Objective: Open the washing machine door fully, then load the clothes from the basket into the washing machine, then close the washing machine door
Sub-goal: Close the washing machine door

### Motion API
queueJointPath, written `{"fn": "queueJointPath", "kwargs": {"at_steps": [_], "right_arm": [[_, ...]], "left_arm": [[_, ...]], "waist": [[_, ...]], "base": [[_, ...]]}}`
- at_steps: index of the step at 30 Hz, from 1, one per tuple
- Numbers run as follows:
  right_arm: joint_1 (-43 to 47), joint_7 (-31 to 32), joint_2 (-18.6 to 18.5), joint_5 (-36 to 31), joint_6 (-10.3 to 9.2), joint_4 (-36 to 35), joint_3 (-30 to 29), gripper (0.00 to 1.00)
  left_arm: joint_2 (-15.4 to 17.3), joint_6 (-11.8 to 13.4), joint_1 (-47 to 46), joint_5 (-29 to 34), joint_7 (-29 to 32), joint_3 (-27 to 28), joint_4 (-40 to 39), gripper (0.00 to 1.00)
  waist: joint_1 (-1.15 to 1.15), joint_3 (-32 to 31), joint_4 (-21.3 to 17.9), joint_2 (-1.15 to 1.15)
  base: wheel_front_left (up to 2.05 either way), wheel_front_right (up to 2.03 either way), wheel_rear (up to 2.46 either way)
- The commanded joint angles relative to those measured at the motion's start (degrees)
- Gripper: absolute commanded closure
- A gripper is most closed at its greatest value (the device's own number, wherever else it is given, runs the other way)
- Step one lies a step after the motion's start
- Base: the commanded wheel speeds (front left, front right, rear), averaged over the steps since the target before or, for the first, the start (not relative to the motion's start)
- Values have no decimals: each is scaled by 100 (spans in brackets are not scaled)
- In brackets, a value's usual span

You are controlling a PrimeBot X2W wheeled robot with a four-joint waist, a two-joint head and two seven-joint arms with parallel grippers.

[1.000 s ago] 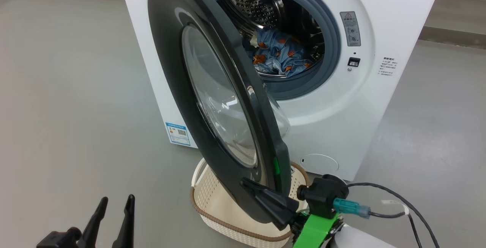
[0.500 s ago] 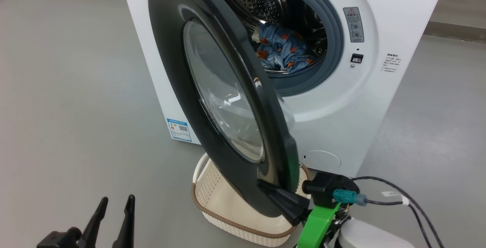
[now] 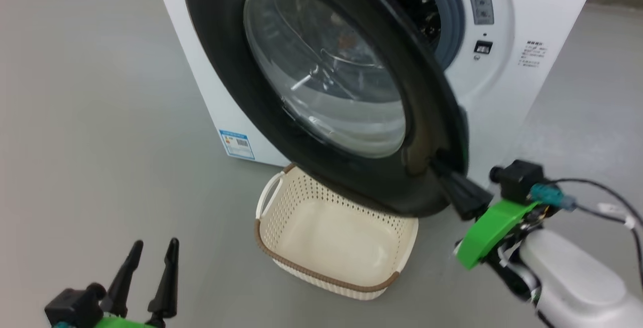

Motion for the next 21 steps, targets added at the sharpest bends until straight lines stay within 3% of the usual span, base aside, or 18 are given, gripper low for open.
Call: {"fn": "queueJointPath", "kwargs": {"at_steps": [1, 9, 21], "right_arm": [[-228, -53, -105, -81, -5, -52, -161, 100], [-778, -53, -219, -202, -5, 257, -662, 100], [-2053, -53, -512, -248, -5, 810, -750, 100]], "left_arm": [[187, 4, -326, -96, -61, 185, -155, 0], [198, 4, -655, -157, -61, 129, -219, 0], [145, 3, -1065, -256, -61, 76, -309, 0]], "waist": [[0, 314, 22, 0], [0, 865, 128, 0], [0, 1604, 357, 0]], "base": [[0, 0, 0], [0, 0, 0], [0, 0, 0]]}}
